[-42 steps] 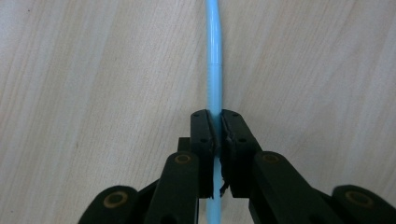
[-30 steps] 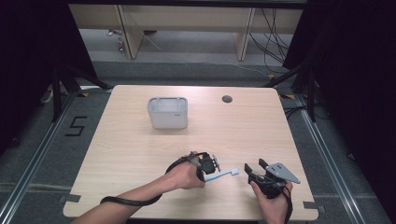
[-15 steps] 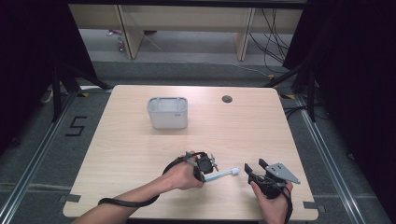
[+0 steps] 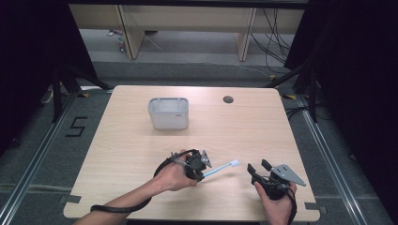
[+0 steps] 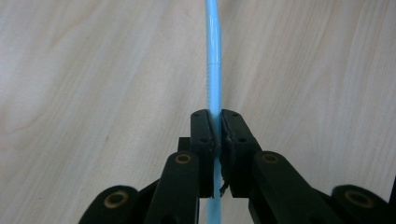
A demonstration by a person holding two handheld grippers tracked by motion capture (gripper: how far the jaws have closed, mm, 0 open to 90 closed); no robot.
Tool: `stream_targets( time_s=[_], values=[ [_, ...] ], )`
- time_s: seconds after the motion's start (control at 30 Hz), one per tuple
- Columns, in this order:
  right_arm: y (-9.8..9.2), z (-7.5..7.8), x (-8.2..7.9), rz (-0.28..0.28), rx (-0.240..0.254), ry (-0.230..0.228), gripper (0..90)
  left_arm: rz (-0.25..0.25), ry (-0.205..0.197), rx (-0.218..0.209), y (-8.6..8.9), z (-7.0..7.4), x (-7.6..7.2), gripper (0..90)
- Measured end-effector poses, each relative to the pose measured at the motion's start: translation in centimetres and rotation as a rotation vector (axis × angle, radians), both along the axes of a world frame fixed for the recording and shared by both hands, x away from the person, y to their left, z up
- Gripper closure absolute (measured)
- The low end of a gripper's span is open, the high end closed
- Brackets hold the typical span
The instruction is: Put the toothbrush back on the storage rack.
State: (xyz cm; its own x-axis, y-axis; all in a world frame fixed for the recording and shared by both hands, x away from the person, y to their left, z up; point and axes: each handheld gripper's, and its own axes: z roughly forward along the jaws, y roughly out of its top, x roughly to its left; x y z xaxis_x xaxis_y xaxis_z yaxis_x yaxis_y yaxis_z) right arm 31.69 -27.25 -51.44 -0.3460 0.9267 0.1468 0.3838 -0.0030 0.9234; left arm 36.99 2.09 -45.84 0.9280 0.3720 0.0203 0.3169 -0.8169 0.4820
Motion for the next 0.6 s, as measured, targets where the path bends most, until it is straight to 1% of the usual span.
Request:
stream_targets(
  time_s=[0.03,0.07,0.1,0.13,0.17,0.2,0.23,0.27,0.3,0.33,0.37,0.4,0.43,0.47,0.5,0.53,0.57,0.6],
  values=[
    [0.0,0.0,0.0,0.01,0.021,0.011,36.9,0.003,-0.006,-0.016,0.3,0.1,0.0,83.8],
    [0.0,0.0,0.0,0.018,0.033,0.004,37.0,0.018,-0.015,-0.045,0.7,0.2,0.0,83.8],
    [0.0,0.1,0.0,0.008,0.033,-0.011,37.2,0.034,-0.02,-0.075,1.0,0.2,-0.1,83.8],
    [0.3,0.3,-0.1,0.013,0.065,0.015,37.5,0.036,-0.028,-0.097,1.3,0.3,-0.1,83.8],
    [0.4,0.4,-0.1,0.021,0.074,0.007,37.9,0.035,-0.039,-0.113,1.8,0.4,-0.1,83.8],
    [0.5,0.5,-0.1,0.036,0.069,0.008,38.3,0.039,-0.048,-0.131,2.3,0.6,-0.1,83.8],
    [0.7,0.7,-0.1,0.054,0.088,0.002,38.7,0.049,-0.061,-0.157,2.5,0.6,-0.2,83.8],
    [0.9,0.8,-0.1,0.059,0.083,-0.016,38.9,0.045,-0.075,-0.173,3.1,0.7,-0.1,83.8],
    [1.2,1.0,-0.2,0.064,0.088,0.001,39.0,0.071,-0.079,-0.223,3.3,0.6,-0.3,83.8],
    [1.3,1.2,-0.3,0.073,0.075,-0.002,39.1,0.087,-0.091,-0.258,3.6,0.5,-0.3,83.8],
    [1.6,1.1,-0.1,0.086,0.089,-0.028,39.1,0.091,-0.098,-0.272,3.9,0.5,-0.4,83.8],
    [1.9,1.2,-0.2,0.089,0.102,-0.011,39.1,0.099,-0.108,-0.304,4.2,0.4,-0.4,83.8],
    [2.0,1.2,-0.1,0.098,0.095,-0.019,39.1,0.106,-0.115,-0.331,4.5,0.4,-0.4,83.8],
    [2.1,1.3,-0.3,0.098,0.093,-0.003,39.1,0.121,-0.121,-0.374,4.9,0.3,-0.5,83.7],
    [2.2,1.2,-0.1,0.111,0.085,-0.019,39.1,0.132,-0.123,-0.404,5.1,0.3,-0.5,83.8],
    [2.6,1.2,-0.3,0.099,0.108,0.004,39.1,0.133,-0.156,-0.43,5.6,0.3,-0.4,83.8],
    [2.5,1.2,-0.2,0.112,0.085,-0.017,39.1,0.131,-0.164,-0.442,5.8,0.3,-0.4,83.8],
    [2.5,1.2,-0.2,0.105,0.075,-0.021,39.1,0.135,-0.164,-0.468,6.1,0.3,-0.3,83.7]
  ],
)
